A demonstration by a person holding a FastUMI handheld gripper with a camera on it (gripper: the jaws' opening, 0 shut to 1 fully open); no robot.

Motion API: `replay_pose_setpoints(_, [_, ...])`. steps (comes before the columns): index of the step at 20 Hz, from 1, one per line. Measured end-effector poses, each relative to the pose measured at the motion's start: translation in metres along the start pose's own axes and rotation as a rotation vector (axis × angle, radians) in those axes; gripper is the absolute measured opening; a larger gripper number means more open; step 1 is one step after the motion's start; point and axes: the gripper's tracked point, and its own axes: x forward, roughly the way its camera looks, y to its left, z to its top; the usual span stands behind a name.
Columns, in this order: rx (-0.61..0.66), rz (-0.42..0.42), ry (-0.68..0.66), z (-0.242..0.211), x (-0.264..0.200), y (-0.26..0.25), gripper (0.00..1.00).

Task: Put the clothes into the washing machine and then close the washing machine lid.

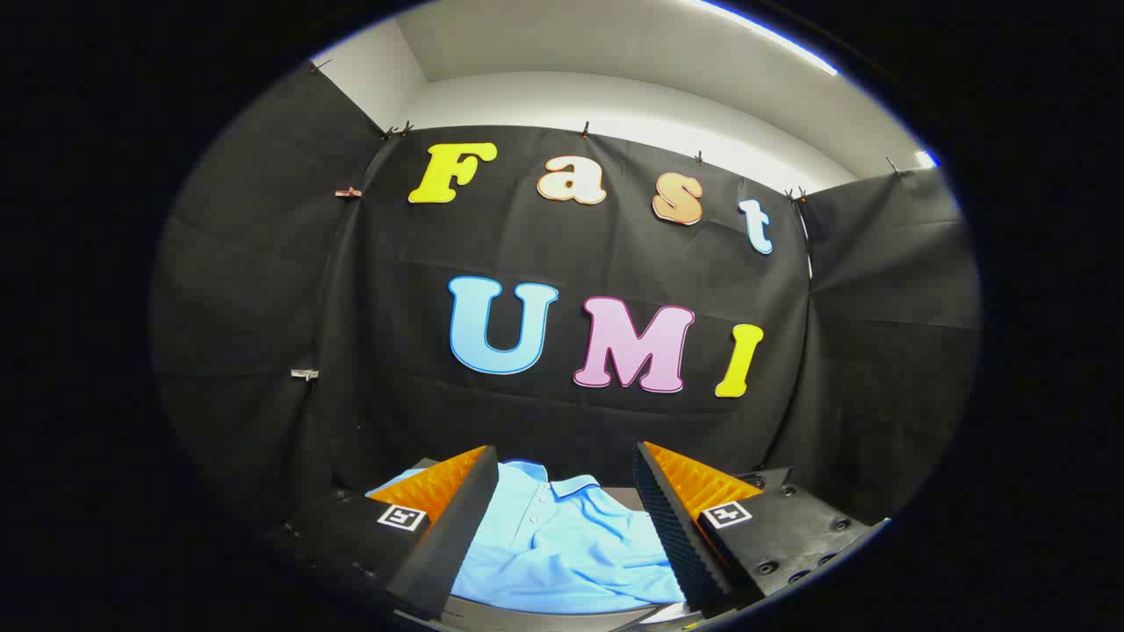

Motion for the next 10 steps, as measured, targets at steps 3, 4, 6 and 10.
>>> replay_pose_setpoints(3, [0.016,0.027,-0.026,0.0059,-0.0027,0.0084,0.98])
replay_pose_setpoints(4, [0.014,0.027,-0.029,0.0056,-0.0027,0.0080,0.98])
replay_pose_setpoints(6, [0.015,0.025,-0.022,0.0018,-0.0036,0.0070,0.98])
replay_pose_setpoints(10, [0.019,0.016,-0.010,-0.0025,-0.0049,0.0075,0.98])
